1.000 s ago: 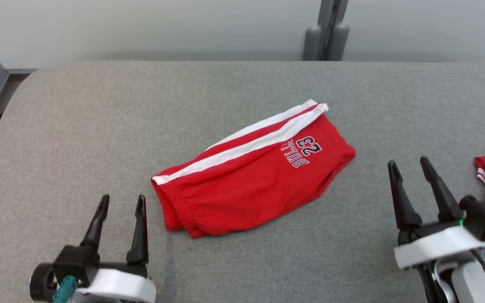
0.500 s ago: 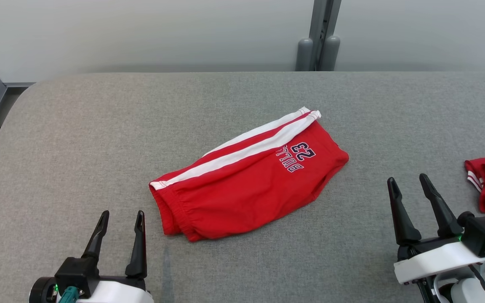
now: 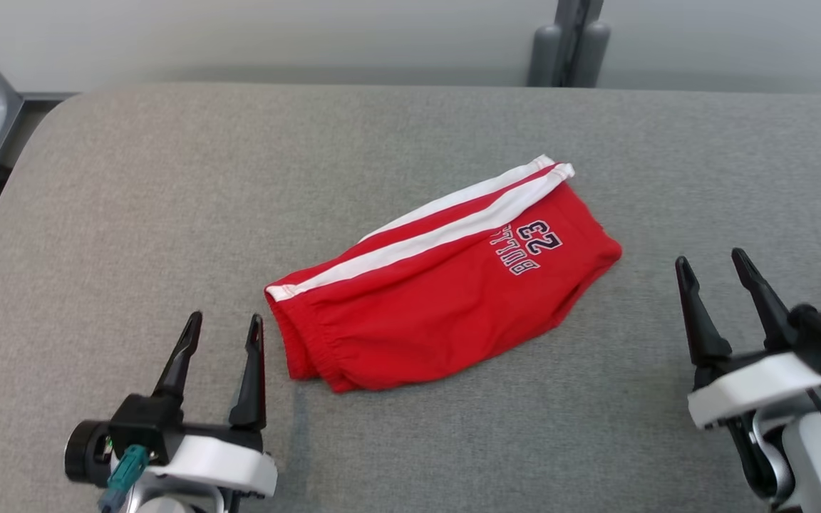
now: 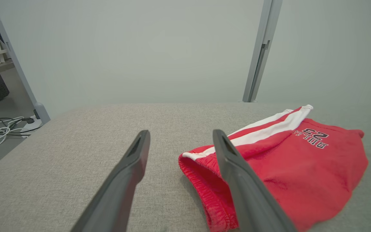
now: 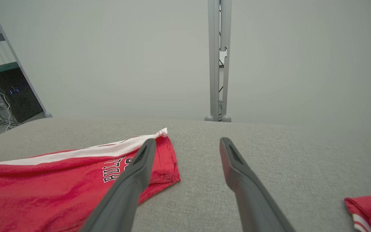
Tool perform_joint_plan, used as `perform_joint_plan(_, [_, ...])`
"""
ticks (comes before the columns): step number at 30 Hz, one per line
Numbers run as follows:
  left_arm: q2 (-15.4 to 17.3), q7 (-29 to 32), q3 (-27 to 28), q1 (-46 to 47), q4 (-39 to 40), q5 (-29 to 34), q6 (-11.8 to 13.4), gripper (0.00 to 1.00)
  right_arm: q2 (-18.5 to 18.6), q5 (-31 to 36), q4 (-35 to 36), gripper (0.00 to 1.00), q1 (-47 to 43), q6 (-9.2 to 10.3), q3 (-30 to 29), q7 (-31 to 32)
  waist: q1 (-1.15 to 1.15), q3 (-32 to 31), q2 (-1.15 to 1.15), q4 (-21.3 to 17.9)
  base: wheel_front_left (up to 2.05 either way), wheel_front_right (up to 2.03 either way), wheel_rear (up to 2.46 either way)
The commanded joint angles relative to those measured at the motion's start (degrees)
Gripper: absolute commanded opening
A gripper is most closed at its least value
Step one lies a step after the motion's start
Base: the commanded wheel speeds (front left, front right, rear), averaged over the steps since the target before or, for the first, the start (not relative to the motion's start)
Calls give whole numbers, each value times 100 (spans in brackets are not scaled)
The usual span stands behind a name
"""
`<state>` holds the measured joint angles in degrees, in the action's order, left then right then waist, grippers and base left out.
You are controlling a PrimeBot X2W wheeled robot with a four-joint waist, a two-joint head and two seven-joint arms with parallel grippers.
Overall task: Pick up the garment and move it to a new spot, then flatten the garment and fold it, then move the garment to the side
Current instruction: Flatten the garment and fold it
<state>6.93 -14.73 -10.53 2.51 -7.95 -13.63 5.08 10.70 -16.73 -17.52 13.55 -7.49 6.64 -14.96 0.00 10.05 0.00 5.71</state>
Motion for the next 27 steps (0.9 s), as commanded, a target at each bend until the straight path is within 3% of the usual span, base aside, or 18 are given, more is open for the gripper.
perform_joint_plan(1, [17, -20, -11, 131, -12, 20, -29, 100, 61, -9, -124, 100, 163, 0, 60, 5, 0, 144, 0, 126, 0, 0, 0])
perform_joint_plan(10, [-142, -47, -251, 751, -199, 81, -194, 100, 348, -243, -1918, 100, 1599, 0, 847, 153, 0, 649, 0, 555, 0, 0, 0])
perform_joint_plan(18, [-248, -49, -284, 902, -217, 137, -243, 100, 244, -713, -3358, 100, 2174, 0, 1396, 641, 0, 766, 0, 688, 0, 0, 0])
perform_joint_plan(19, [-254, -50, -268, 891, -209, 149, -243, 100, 207, -784, -3455, 82, 2180, 0, 1455, 678, 0, 763, 0, 678, 0, 0, 0])
perform_joint_plan(21, [-264, -50, -237, 846, -193, 163, -242, 100, 152, -976, -3603, 0, 2193, 0, 1607, 801, 0, 747, 0, 643, 0, 0, 0])
perform_joint_plan(27, [-249, -51, -131, 718, -153, 270, -259, 100, 218, -1424, -3629, 0, 2118, 1, 1900, 411, 0, 601, 0, 440, 0, 0, 0])
